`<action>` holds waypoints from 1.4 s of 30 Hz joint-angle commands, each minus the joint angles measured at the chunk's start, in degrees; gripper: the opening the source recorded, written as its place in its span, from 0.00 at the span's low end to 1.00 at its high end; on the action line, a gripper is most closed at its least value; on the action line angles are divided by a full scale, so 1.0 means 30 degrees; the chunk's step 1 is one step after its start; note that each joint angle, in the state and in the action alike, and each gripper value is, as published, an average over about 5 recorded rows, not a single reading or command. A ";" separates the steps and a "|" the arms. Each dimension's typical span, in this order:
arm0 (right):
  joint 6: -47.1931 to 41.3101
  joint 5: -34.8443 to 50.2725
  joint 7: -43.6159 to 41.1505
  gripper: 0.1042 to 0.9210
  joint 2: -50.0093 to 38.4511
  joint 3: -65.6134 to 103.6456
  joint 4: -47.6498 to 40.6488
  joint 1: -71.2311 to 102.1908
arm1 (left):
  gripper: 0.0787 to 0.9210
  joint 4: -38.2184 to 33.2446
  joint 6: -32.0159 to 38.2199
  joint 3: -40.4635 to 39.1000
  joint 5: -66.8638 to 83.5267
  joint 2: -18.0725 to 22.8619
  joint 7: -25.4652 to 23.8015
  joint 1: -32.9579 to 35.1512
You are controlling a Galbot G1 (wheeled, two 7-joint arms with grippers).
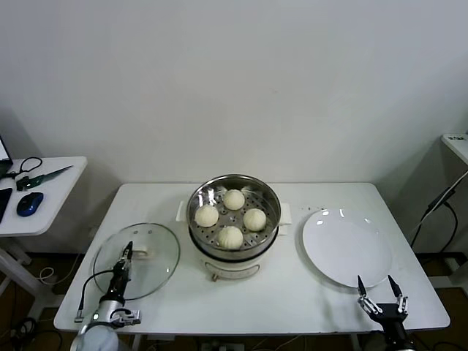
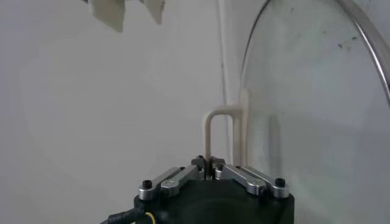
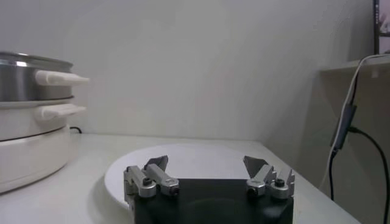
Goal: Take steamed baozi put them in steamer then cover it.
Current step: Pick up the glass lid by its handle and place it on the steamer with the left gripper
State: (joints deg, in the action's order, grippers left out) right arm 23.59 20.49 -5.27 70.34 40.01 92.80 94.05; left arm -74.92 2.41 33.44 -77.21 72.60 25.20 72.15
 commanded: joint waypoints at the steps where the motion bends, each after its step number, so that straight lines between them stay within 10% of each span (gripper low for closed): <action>1: -0.0030 -0.0316 0.0143 0.88 0.0025 0.0002 0.0076 0.0003 | 0.07 -0.0915 0.0037 -0.0010 0.0881 -0.0054 -0.0143 0.0136; 10: 0.0021 -0.0434 0.0325 0.88 -0.0067 -0.0085 0.0149 -0.0012 | 0.07 -0.7801 -0.1513 -0.0029 0.5808 -0.2587 -0.3601 0.1002; 23: 0.0176 -0.0419 0.0344 0.88 -0.0169 -0.0397 -0.0147 -0.0410 | 0.07 -1.1584 -0.5398 -0.1682 0.9075 -0.6956 -0.7903 -0.1572; 31: 0.0193 -0.0502 0.0368 0.88 -0.0127 -0.0570 -0.0404 -0.0794 | 0.07 -1.5270 -1.1130 -0.7378 0.7879 -0.6027 -1.0755 -0.4119; 42: 0.0367 -0.0430 0.0443 0.88 -0.0332 -0.0570 -0.0584 -0.0991 | 0.07 -1.4976 -1.4345 -1.3236 0.1414 -0.1239 -1.4462 -0.6582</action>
State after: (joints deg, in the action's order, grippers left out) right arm 24.52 19.17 -3.97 69.49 38.29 91.27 91.32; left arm -116.65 -34.30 2.62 -66.53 64.71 -12.05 56.30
